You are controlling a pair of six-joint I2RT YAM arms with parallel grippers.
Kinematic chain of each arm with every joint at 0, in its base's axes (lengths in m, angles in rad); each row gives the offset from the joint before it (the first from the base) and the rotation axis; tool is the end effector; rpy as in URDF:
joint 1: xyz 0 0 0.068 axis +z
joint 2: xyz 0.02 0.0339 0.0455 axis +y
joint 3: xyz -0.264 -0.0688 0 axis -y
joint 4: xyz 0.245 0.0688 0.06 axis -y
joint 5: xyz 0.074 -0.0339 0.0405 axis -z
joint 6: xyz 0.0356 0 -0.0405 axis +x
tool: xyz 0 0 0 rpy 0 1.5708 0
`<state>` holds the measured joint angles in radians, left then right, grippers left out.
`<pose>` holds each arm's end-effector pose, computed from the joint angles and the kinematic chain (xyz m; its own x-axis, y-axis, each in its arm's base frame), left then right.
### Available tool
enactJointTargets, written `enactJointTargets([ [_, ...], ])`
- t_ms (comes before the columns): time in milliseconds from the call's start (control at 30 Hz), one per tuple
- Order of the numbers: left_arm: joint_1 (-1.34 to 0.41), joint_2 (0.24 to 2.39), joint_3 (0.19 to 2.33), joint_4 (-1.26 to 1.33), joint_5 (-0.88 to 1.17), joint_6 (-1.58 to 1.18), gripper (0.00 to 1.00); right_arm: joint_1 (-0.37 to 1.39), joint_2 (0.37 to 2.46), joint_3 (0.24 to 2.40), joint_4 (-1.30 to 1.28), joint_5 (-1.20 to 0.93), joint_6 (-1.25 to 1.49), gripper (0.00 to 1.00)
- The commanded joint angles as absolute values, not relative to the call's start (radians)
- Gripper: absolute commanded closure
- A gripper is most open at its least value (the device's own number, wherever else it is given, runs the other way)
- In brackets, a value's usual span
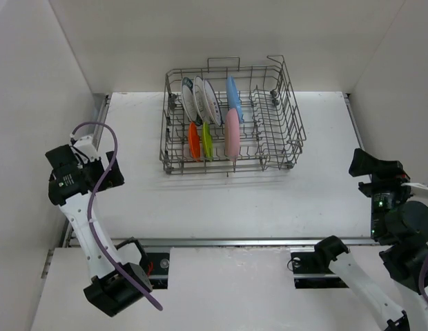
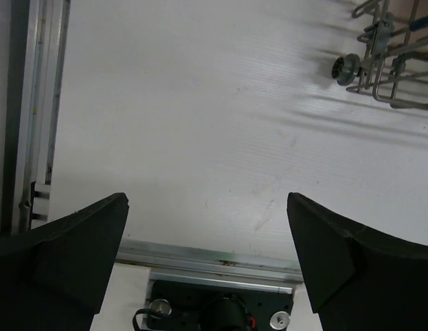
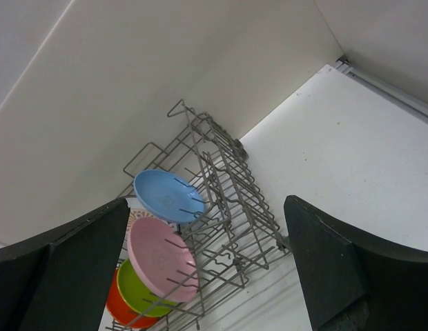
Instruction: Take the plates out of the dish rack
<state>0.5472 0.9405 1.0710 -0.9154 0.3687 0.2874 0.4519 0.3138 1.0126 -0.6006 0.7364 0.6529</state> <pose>0.1564 0.0803 0.3424 -0.6547 -0.0892 -0.7506 -0.0855 0.9954 -0.0437 0.0264 -0.0138 0.4084 0.2388 0.6162 -0.7505 0.1671 0.7353 0.6569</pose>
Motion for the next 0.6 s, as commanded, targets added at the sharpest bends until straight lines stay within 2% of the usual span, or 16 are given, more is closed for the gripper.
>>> enactJointTargets([
  [0, 0.554, 0.920, 1.092, -0.868, 0.328, 0.129, 0.00, 0.448, 0.324, 1.011, -0.598, 0.761, 0.632, 0.00],
  [100, 0.554, 0.957, 1.185, -0.920, 0.328, 0.098, 0.00, 0.448, 0.347, 1.031, -0.598, 0.779, 0.609, 0.00],
  [200, 0.554, 0.971, 1.246, -0.995, 0.487, 0.228, 0.00, 0.448, 0.374, 1.049, -0.598, 0.810, 0.600, 0.00],
  [233, 0.554, 0.983, 1.258, -1.018, 0.624, 0.362, 0.00, 0.448, 0.383, 1.058, -0.598, 0.810, 0.600, 0.00],
  [333, 0.554, 1.053, 1.369, -1.106, 0.756, 0.413, 0.00, 0.448, 0.440, 1.080, -0.598, 0.822, 0.568, 0.00],
  [433, 0.540, 1.162, 1.618, -1.219, 0.828, 0.431, 0.00, 0.448, 0.521, 1.129, -0.589, 0.769, 0.534, 0.00],
  [500, 0.480, 1.282, 1.838, -1.308, 0.828, 0.431, 0.00, 0.448, 0.563, 1.149, -0.575, 0.718, 0.500, 0.00],
  [567, 0.427, 1.375, 1.967, -1.322, 0.807, 0.390, 0.00, 0.448, 0.613, 1.149, -0.555, 0.695, 0.491, 0.00],
])
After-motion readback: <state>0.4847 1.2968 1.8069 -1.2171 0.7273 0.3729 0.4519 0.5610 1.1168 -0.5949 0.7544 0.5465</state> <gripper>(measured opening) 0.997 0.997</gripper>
